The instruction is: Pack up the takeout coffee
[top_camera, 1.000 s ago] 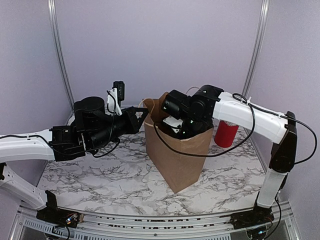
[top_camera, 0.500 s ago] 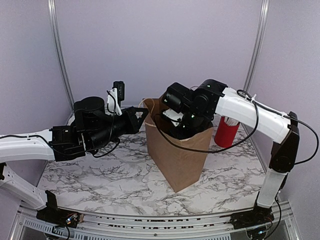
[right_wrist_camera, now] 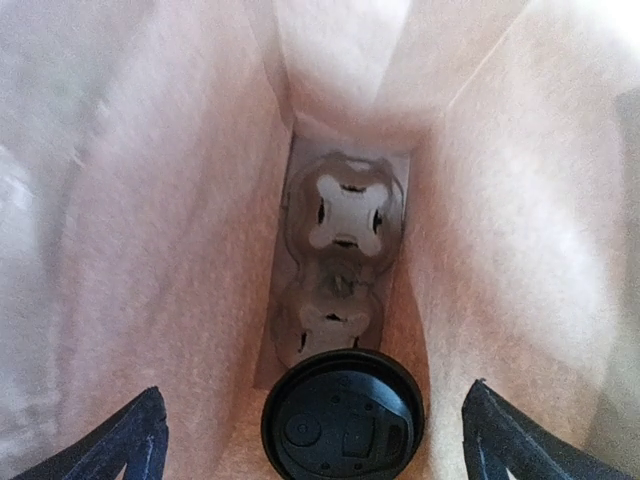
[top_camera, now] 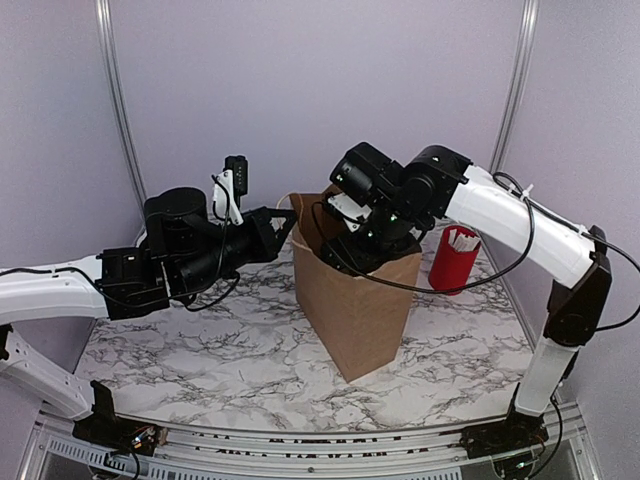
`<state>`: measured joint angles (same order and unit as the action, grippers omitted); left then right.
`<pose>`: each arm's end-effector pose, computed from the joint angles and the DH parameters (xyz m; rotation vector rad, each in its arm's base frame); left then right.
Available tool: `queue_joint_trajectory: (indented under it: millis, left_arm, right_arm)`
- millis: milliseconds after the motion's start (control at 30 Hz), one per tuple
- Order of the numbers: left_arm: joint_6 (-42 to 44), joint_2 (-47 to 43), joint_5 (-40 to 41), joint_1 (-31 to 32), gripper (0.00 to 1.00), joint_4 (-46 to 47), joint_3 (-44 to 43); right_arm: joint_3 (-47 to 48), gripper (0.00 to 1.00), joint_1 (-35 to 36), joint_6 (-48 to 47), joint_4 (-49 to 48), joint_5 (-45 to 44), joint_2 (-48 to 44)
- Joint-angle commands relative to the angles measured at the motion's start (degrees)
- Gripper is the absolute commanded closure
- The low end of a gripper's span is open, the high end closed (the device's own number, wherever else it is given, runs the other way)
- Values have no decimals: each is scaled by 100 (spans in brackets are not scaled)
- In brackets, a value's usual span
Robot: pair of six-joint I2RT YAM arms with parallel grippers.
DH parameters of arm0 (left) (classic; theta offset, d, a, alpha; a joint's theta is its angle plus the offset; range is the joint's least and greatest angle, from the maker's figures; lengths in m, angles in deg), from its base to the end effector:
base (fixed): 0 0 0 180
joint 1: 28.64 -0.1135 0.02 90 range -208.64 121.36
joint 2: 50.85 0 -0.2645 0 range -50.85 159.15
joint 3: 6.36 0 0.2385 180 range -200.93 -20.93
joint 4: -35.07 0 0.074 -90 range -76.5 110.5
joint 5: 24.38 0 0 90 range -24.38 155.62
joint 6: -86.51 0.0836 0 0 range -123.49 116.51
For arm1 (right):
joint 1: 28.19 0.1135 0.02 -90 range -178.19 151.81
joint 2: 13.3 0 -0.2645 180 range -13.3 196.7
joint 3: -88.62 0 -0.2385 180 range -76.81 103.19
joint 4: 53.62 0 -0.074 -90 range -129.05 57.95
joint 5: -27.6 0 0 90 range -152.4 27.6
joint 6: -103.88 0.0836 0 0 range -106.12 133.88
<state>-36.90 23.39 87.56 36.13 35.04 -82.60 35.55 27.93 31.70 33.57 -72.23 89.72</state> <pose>0.1723 -0.2924 0.3816 0.1239 1.6337 -1.0525 0.2170 0.2975 0.3282 -0.8217 2.5318 0.1973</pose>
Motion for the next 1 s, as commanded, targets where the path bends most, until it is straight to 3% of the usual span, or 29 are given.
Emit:
queue_joint_trajectory:
  millis: [0,567,967]
  left_arm:
    - [102,29,47,18,100,-78,-213]
    - [142,-32,367,-7,100,-368,-392]
    - [6,-271,299,-468,100,-610,-439]
  right_arm:
    - [177,0,42,165,-462,-129,-309]
    - [-51,0,-4,194,-2117,192,-904]
    - [140,0,-111,23,-3218,449,-1343]
